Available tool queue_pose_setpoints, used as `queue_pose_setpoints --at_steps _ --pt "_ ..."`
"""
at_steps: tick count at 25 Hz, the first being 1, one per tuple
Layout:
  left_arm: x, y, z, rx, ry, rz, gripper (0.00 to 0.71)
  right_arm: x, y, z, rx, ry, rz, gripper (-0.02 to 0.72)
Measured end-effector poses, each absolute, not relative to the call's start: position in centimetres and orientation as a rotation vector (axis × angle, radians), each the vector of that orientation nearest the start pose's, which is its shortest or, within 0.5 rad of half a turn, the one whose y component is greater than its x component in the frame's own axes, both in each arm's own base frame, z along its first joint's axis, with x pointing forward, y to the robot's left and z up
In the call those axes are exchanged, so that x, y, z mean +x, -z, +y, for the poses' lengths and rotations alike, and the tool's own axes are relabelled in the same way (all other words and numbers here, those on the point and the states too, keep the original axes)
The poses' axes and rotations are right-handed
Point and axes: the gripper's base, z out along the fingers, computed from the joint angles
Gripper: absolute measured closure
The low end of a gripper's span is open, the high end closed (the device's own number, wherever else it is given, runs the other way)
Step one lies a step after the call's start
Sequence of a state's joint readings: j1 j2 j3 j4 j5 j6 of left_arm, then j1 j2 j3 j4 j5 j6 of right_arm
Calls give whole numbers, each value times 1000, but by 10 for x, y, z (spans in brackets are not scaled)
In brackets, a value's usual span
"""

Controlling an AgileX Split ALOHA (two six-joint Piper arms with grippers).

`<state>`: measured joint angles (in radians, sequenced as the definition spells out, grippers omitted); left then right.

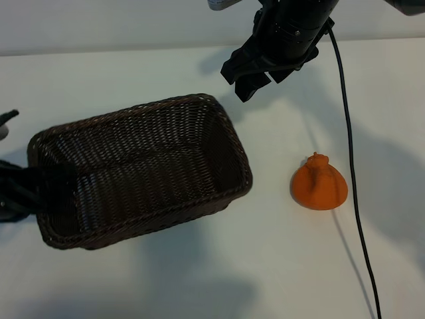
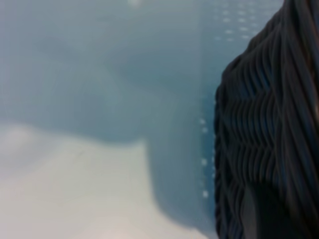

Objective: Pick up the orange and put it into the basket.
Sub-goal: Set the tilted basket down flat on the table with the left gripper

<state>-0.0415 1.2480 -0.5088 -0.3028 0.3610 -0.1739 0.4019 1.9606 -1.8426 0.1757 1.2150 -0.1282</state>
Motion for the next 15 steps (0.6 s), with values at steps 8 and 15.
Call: queue_pose_setpoints --at_steps 8,15 --pt "211 -199 -4 -456 383 2550 554 384 -299 179 -686 -311 2744 108" --pt "212 -204 3 -443 541 2499 554 384 -299 179 -682 -311 2745 108"
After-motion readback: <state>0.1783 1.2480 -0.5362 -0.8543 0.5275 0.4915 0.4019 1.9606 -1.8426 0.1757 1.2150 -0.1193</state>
